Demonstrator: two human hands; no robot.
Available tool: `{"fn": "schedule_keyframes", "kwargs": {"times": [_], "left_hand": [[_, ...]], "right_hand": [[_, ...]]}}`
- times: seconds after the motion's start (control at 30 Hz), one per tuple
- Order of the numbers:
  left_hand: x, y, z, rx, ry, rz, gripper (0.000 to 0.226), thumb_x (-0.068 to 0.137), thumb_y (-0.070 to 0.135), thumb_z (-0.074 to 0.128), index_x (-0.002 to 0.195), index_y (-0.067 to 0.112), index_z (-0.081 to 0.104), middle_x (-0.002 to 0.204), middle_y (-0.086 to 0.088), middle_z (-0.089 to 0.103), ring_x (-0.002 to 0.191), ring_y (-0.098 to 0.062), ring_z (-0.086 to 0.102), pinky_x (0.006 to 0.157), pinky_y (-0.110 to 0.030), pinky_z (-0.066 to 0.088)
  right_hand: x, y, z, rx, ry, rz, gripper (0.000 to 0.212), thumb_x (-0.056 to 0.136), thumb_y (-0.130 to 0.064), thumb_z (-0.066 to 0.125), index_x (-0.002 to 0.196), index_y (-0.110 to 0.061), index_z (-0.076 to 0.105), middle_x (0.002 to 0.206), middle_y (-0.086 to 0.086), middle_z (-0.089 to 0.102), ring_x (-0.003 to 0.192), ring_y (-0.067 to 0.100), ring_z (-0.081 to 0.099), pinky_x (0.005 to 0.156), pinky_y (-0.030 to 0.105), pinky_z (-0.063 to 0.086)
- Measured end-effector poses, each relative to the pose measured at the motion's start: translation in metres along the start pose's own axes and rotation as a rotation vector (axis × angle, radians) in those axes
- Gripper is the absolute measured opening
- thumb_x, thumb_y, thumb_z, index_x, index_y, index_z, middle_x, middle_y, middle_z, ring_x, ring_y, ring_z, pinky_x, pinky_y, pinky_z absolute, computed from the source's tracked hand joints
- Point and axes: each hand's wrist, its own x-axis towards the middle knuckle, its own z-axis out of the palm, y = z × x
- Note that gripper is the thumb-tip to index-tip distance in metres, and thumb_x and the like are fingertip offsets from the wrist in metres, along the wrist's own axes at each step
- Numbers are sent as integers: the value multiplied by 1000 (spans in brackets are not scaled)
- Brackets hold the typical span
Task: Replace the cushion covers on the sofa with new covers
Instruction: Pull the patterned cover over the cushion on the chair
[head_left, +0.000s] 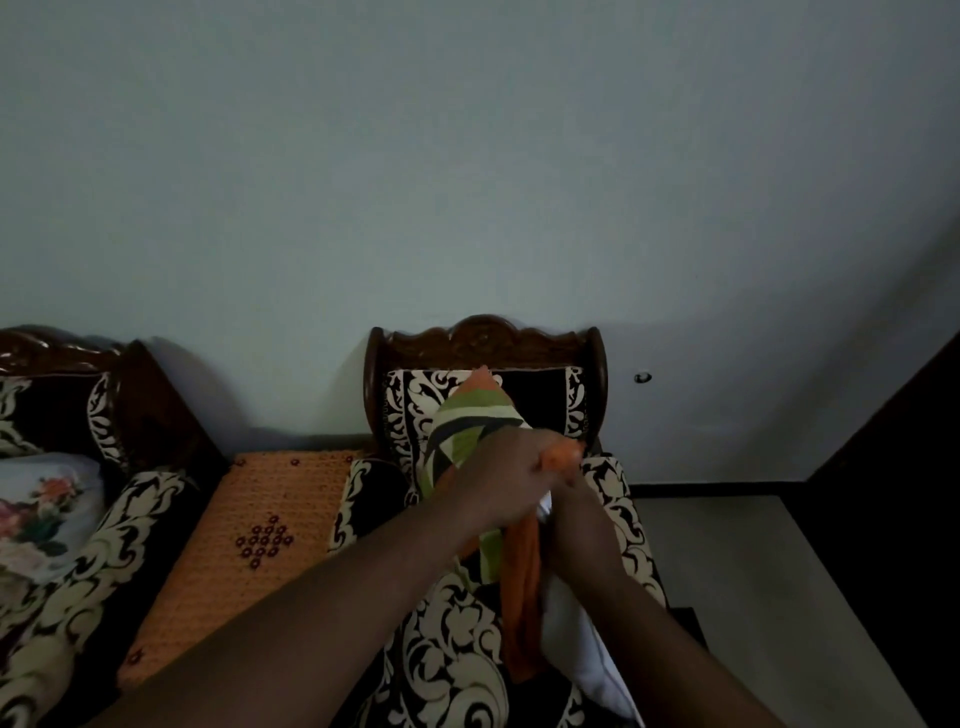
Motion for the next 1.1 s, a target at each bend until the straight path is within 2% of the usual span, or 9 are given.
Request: {"fn": "schedule_keyframes", "kwargs": {"times": [0.07, 0.17, 0.27, 0.33, 0.53, 0.73, 0.83, 0.97, 1.1], "left_hand": [[-7, 6, 8, -68, 78, -2, 18, 101, 40, 58, 88, 37, 69, 84, 12, 70, 77, 0, 65, 70, -29, 52], [-16, -12, 6, -197, 284, -137, 45, 93, 63, 57, 129, 35, 61, 122, 12, 68, 109, -4, 64, 97, -38, 53], [-44, -35, 19, -94, 204, -271, 101, 66, 90, 61, 146, 35, 32, 142, 9, 51, 124, -12, 54, 100, -39, 50], [-67, -54, 37, 86, 84, -335, 110, 59, 93, 63, 145, 33, 29, 140, 9, 47, 125, -13, 52, 98, -39, 50], [-87, -90, 57, 205, -37, -343, 61, 91, 80, 41, 126, 32, 57, 110, 8, 70, 99, -13, 68, 82, -31, 54], [-96, -53, 58, 28, -151, -141, 27, 101, 46, 49, 78, 31, 50, 74, 1, 67, 66, -15, 64, 63, -35, 50], [-95, -33, 69, 175, -57, 32, 34, 94, 58, 52, 77, 29, 47, 69, 3, 60, 61, -16, 58, 59, -37, 48], [-76, -41, 52, 319, 163, -187, 50, 78, 78, 57, 96, 32, 48, 77, 12, 59, 68, -11, 59, 58, -31, 46], [-52, -64, 26, 417, 222, -142, 26, 91, 48, 61, 84, 28, 45, 68, 9, 50, 68, -21, 62, 54, -32, 39]], "right_hand": [[3, -4, -2, 92, 63, 60, 49, 87, -50, 39, 122, -23, 61, 113, 3, 62, 95, 22, 64, 76, 40, 56], [8, -2, -6, 172, 163, 123, 57, 87, -36, 64, 141, -22, 52, 122, 4, 58, 101, 21, 60, 79, 36, 52], [12, 3, -11, 324, 312, 206, 55, 89, -36, 65, 140, -19, 52, 127, 6, 60, 109, 21, 60, 85, 35, 48], [15, 3, -19, 438, 401, 247, 51, 87, -37, 62, 134, -21, 54, 124, 3, 64, 112, 20, 61, 89, 32, 50], [26, -3, -39, 709, 625, 273, 49, 78, -23, 70, 124, -22, 53, 108, -15, 61, 91, -10, 60, 75, 2, 42], [48, -15, -50, 867, 978, 384, 23, 100, -35, 59, 118, -20, 58, 104, -4, 69, 90, 9, 68, 79, 27, 56], [64, -4, -52, 872, 933, 549, 34, 98, -50, 45, 98, -20, 61, 90, 2, 65, 83, 15, 63, 80, 36, 52], [63, -3, -36, 1011, 738, 521, 30, 95, -38, 58, 118, -21, 50, 114, 4, 64, 101, 22, 64, 89, 40, 54], [63, -3, -33, 1062, 633, 487, 48, 87, -27, 72, 128, -22, 47, 117, 2, 66, 104, 21, 68, 84, 37, 60]]}}
